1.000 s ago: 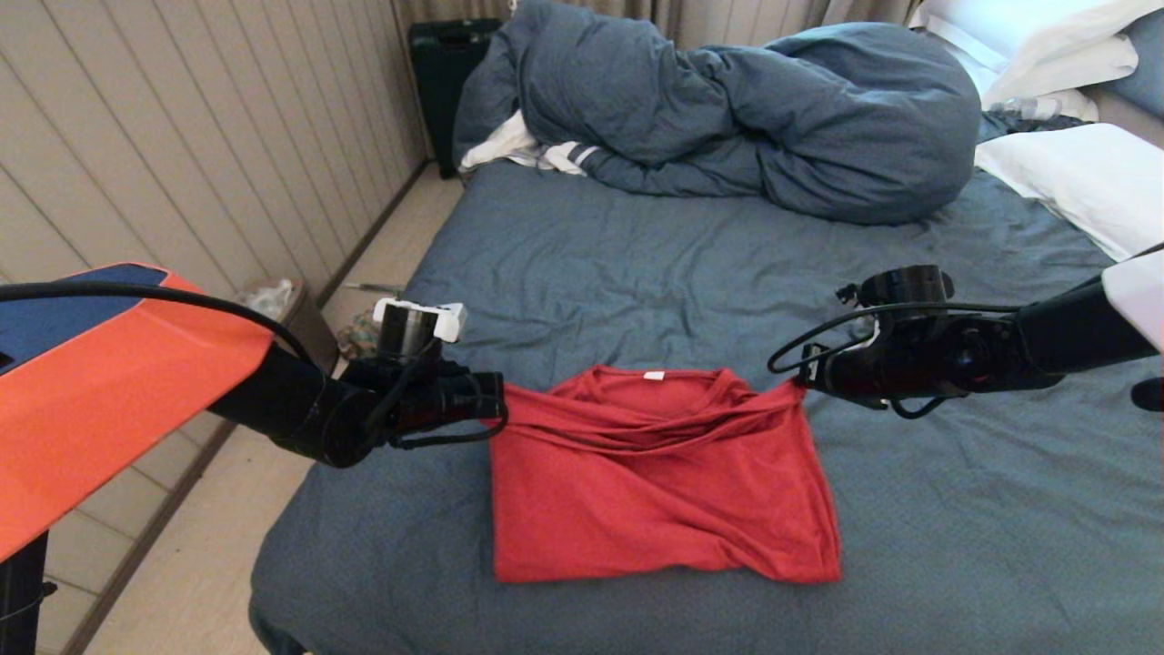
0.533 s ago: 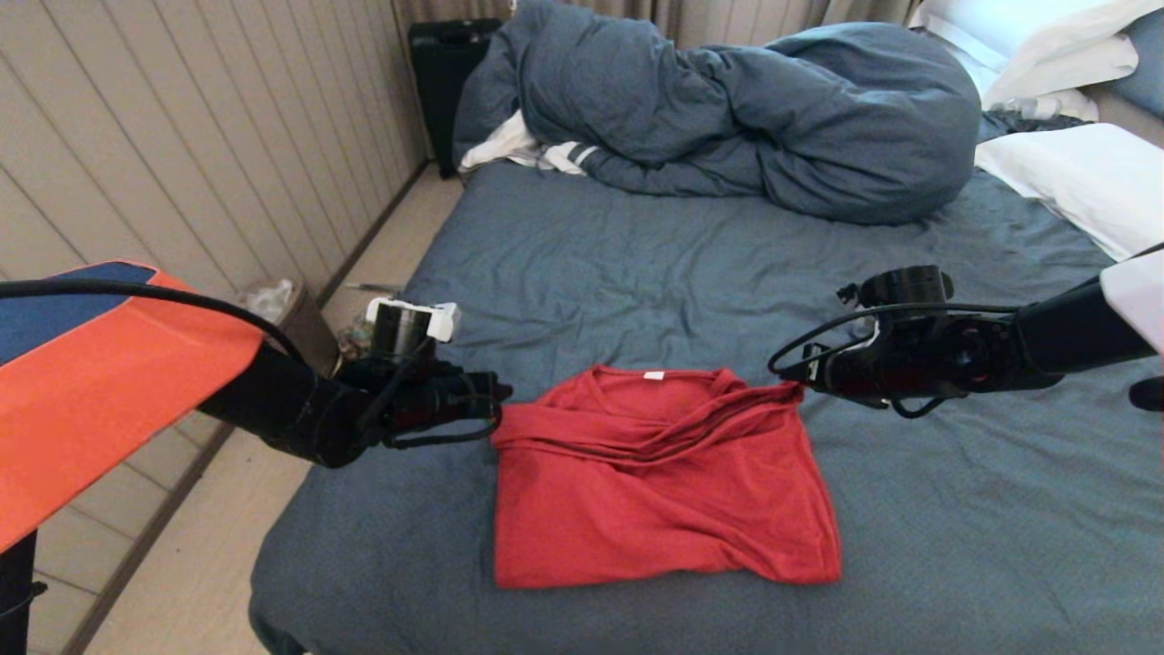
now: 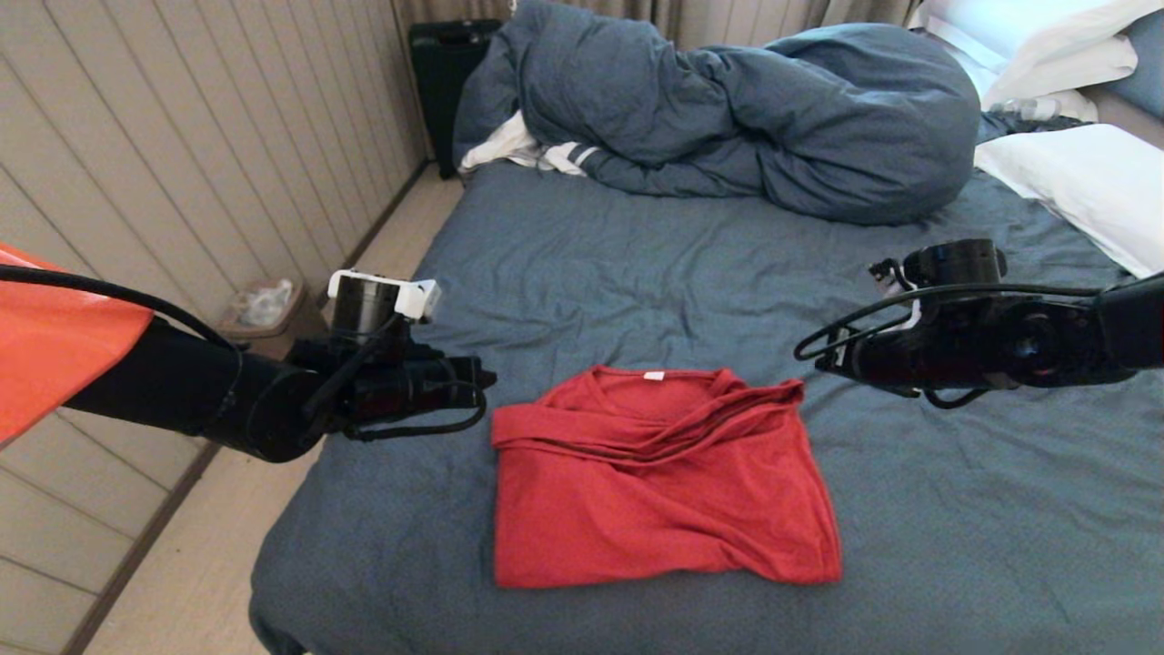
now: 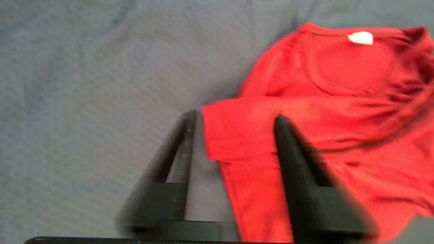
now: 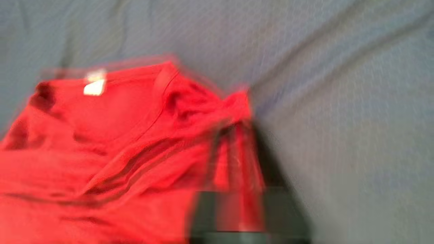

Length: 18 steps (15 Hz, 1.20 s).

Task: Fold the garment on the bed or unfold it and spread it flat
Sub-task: Fold the red T-shirt

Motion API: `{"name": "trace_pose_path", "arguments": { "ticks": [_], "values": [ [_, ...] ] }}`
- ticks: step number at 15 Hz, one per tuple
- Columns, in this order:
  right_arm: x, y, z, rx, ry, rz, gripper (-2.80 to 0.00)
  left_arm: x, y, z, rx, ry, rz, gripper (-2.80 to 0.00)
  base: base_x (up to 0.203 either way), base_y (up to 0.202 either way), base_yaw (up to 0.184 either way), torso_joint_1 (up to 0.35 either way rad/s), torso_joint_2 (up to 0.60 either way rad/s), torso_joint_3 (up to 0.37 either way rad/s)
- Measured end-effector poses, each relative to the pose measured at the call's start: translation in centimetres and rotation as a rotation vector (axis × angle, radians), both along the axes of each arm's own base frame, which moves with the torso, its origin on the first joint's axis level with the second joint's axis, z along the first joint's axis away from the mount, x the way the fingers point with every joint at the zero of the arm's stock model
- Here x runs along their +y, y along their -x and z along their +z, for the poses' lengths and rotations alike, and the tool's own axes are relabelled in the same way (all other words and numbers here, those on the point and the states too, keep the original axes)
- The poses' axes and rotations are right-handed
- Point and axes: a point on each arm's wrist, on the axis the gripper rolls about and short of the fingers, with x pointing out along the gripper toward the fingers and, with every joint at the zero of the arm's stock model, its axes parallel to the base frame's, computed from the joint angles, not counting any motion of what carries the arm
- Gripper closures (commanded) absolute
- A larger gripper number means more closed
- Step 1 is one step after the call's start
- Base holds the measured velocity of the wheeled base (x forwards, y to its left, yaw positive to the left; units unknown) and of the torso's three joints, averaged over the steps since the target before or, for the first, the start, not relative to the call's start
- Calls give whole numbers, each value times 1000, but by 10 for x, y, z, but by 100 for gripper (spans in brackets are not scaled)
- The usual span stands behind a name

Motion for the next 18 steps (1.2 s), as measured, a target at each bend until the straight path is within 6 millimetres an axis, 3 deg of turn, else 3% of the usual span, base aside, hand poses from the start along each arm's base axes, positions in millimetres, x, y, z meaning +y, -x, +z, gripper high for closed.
{"name": "trace_pose_path", "arguments": {
  "ticks": [4, 7, 10, 18],
  "values": [
    [13, 11, -2, 19, 1, 36, 0, -30, 13, -4, 16, -21, -80, 0, 0, 0, 0, 0, 0, 0],
    [18, 10, -9, 36, 2, 51, 0, -55, 21, -24, 50, -70, -151, 0, 0, 0, 0, 0, 0, 0],
    [19, 8, -13, 45, 3, 55, 0, -72, 17, -43, 58, -118, -153, 0, 0, 0, 0, 0, 0, 0],
    [20, 4, -18, 56, 3, 57, 0, -80, 13, -72, 113, -156, -162, 0, 0, 0, 0, 0, 0, 0]
  ]
}}
